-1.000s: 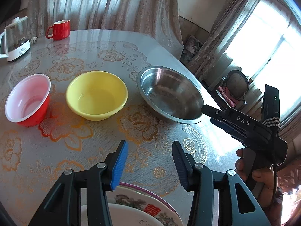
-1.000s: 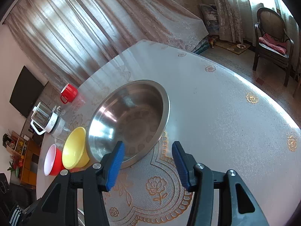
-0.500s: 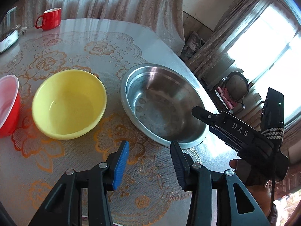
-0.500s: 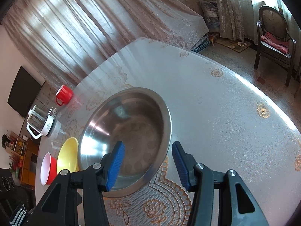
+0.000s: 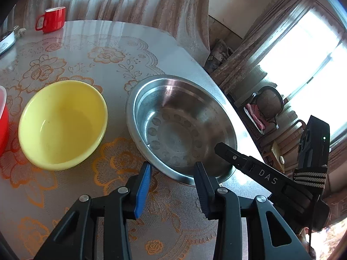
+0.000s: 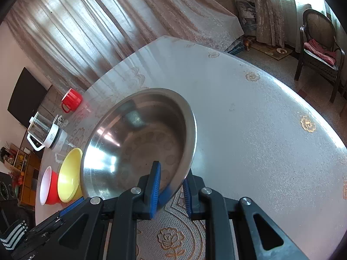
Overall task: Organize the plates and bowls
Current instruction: 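Lift the steel bowl by its rim with the right gripper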
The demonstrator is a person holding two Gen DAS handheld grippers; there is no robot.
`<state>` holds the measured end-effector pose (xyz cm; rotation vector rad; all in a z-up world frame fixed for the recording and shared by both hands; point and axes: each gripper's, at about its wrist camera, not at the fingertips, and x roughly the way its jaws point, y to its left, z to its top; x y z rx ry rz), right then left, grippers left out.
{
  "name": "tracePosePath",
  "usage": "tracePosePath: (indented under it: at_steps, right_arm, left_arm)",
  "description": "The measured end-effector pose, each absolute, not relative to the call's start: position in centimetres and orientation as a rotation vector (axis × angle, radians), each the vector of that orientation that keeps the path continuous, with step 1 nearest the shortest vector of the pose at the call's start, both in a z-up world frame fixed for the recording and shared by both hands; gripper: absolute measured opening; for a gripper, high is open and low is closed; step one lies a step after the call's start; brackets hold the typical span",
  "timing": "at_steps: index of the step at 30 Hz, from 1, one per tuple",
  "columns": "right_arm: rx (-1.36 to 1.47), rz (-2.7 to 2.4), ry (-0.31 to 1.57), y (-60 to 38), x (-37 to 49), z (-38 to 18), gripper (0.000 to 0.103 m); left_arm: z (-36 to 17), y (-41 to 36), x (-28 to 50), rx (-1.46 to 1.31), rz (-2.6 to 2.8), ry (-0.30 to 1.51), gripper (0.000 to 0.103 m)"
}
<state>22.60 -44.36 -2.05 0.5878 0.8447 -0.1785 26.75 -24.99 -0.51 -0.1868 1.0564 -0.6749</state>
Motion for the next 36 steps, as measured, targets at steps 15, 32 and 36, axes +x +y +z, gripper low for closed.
tracePosePath:
  at_steps: [15, 32, 36]
  right_arm:
    - [0.551, -0.080, 0.871, -43.1, 18.9, -1.5, 0.027]
    - [0.677, 0.034, 0.735, -46.7, 20.3, -1.0, 0.083]
    - [0.853, 0.030, 0.742, -49.0, 21.3, -2.6, 0.080]
  left_arm:
    - [-0.3, -23.8, 22.4, -0.111, -0.685, 1.022, 0.044]
    - [-0.8, -22.5, 25.4, -0.189, -0.628, 1.080, 0.060]
    - [-0.8, -22.5, 25.6, -0.199, -0.602, 1.083, 0.069]
